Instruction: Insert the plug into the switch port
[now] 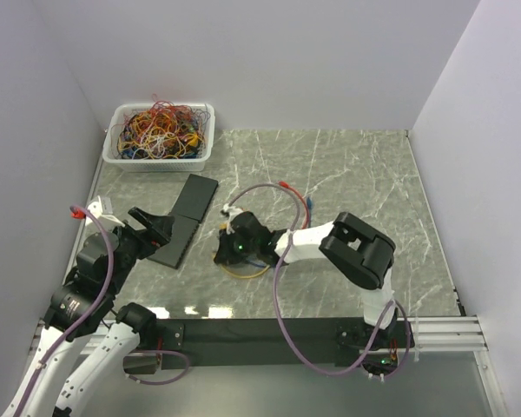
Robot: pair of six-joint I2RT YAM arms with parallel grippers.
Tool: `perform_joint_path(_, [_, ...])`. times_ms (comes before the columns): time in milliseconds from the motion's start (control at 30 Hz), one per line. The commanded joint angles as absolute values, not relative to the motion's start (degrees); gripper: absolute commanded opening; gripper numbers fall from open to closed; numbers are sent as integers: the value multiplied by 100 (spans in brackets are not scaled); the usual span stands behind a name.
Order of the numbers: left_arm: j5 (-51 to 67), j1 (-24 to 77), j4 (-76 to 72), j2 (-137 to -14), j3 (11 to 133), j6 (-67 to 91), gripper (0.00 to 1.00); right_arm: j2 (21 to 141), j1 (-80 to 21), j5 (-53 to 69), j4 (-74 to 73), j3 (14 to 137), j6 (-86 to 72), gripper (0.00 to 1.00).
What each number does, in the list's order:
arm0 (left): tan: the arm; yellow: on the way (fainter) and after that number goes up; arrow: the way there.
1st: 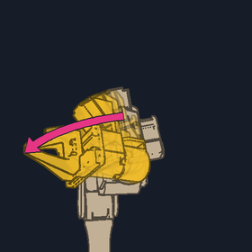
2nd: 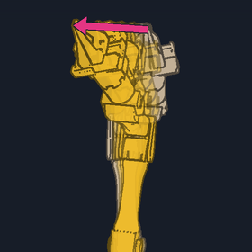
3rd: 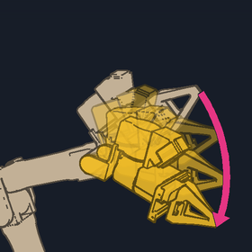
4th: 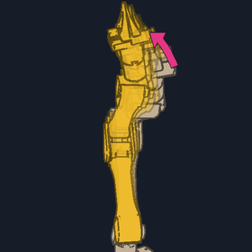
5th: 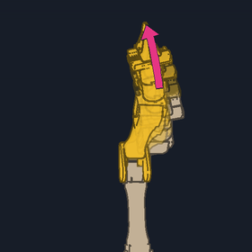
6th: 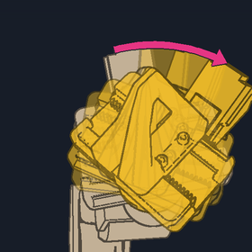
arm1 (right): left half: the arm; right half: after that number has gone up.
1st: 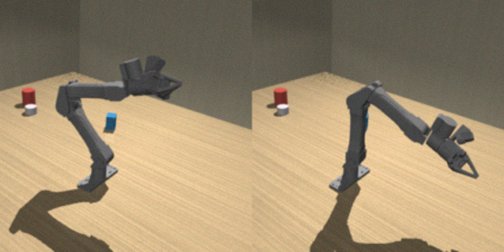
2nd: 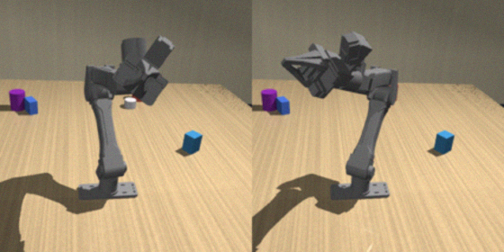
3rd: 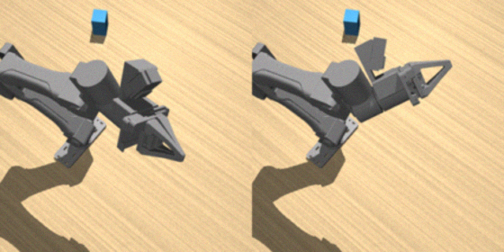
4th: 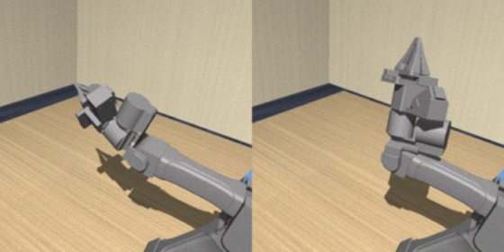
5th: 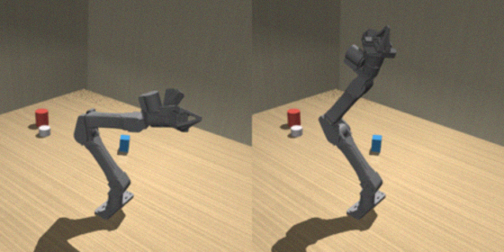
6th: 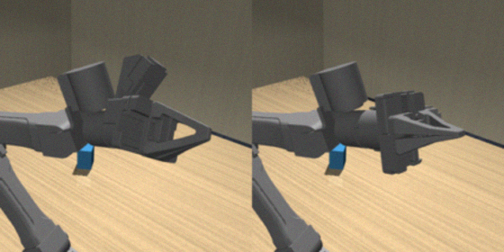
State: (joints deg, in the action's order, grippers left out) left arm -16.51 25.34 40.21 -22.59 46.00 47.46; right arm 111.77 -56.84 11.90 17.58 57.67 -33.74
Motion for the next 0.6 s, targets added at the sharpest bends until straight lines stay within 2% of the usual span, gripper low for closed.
perform_joint_path(0, [-1731, 2558, 3955, -2206, 4641, 4676, 90, 11277, -5170, 870, 1398, 5485, -3507, 0])
perform_joint_path(367, [-1802, 2558, 3955, -2258, 4614, 4711, 90, 10609, -3412, 316, 818, 5071, -3367, 0])
perform_joint_path(567, [-2336, 2566, 3867, -2714, 4500, 4956, 91, 10222, -3822, 176, 467, 5563, -2769, 0])
